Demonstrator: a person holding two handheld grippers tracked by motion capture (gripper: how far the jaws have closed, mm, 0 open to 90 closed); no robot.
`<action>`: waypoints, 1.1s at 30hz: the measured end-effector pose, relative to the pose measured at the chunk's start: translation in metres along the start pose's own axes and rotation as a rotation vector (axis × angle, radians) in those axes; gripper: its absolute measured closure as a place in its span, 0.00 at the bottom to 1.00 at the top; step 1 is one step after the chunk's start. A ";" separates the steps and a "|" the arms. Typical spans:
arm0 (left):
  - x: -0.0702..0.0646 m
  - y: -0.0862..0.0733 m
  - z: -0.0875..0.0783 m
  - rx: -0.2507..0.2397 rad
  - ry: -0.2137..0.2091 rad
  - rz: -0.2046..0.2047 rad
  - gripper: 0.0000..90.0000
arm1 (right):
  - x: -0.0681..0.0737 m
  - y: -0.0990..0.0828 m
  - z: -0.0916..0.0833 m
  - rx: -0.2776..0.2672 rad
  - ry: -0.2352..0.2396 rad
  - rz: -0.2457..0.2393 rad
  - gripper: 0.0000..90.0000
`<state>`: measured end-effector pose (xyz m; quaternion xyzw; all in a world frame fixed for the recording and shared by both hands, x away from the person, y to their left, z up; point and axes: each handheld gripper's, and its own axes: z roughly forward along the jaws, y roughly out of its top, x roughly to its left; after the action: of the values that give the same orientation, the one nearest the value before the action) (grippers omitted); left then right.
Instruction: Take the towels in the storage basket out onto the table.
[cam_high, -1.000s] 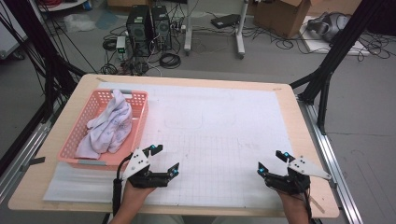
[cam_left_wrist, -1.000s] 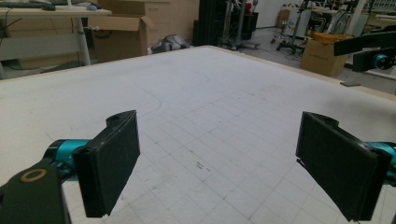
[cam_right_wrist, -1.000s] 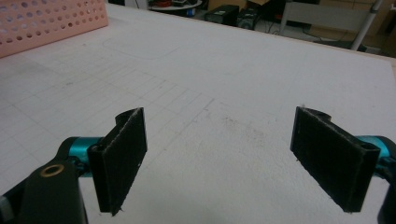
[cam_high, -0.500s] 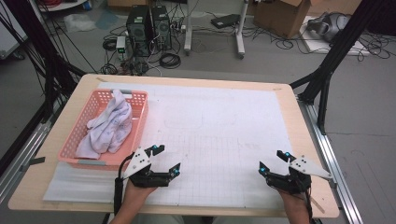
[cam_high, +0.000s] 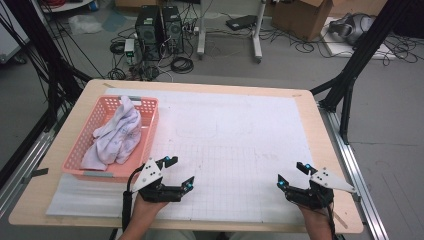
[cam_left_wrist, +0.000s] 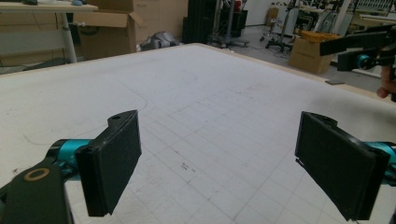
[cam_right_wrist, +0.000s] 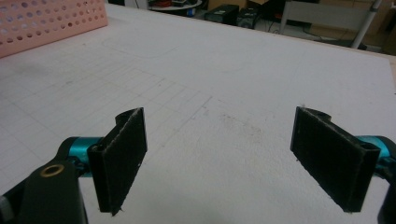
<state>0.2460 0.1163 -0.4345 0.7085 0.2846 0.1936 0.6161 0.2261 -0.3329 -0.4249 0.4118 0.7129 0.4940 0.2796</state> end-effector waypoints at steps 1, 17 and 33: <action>-0.001 0.001 0.000 -0.002 -0.001 -0.005 0.17 | 0.000 0.000 0.001 -0.002 0.002 -0.002 0.19; -0.002 0.038 -0.014 -0.038 -0.014 -0.002 0.17 | -0.001 -0.001 0.000 0.004 0.005 -0.004 0.19; 0.032 0.097 -0.050 -0.106 -0.012 -0.007 0.17 | -0.001 -0.001 0.001 0.009 0.017 -0.007 0.19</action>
<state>0.2550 0.1675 -0.3330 0.6751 0.2727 0.2022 0.6550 0.2271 -0.3340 -0.4264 0.4065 0.7190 0.4931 0.2734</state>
